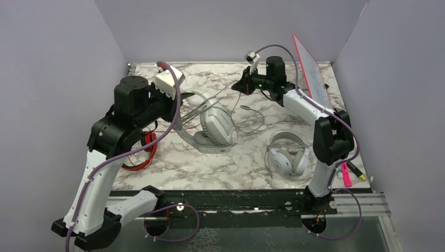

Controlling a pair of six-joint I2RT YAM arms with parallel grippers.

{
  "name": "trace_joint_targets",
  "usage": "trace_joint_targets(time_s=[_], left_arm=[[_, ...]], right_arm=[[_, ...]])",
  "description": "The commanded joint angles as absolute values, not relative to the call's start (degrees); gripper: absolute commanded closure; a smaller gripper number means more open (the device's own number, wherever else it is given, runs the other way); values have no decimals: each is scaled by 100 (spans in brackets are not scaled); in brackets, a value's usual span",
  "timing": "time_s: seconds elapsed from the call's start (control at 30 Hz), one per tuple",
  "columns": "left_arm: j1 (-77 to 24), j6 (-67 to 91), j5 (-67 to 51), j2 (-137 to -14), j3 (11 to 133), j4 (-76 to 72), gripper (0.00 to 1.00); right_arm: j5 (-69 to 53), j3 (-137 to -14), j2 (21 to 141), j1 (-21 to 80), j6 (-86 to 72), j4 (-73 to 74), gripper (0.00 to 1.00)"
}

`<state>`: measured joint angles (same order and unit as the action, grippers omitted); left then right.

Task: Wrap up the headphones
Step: Wrap the headphones cable around the headphones.

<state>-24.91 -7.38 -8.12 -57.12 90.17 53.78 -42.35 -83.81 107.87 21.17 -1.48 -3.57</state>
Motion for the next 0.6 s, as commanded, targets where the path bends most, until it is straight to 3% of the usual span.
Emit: trace_joint_targets(time_s=[0.0, 0.13, 0.27, 0.57], left_arm=[[-2634, -1089, -390, -5746, 9101, 5428, 100], [-2683, -1088, -214, -5722, 9116, 5565, 100], [-2740, -1046, -58, -5689, 9178, 5673, 100], [-2815, -995, -47, -5600, 9193, 5766, 100]], right_arm=[[-2033, -8005, 10103, 2118, -477, -1150, 95], [-498, -7806, 9877, 2119, -764, -1823, 88], [871, -7691, 9891, 2118, -894, -2655, 88], [1337, -9012, 10754, 2100, -176, -2902, 84]])
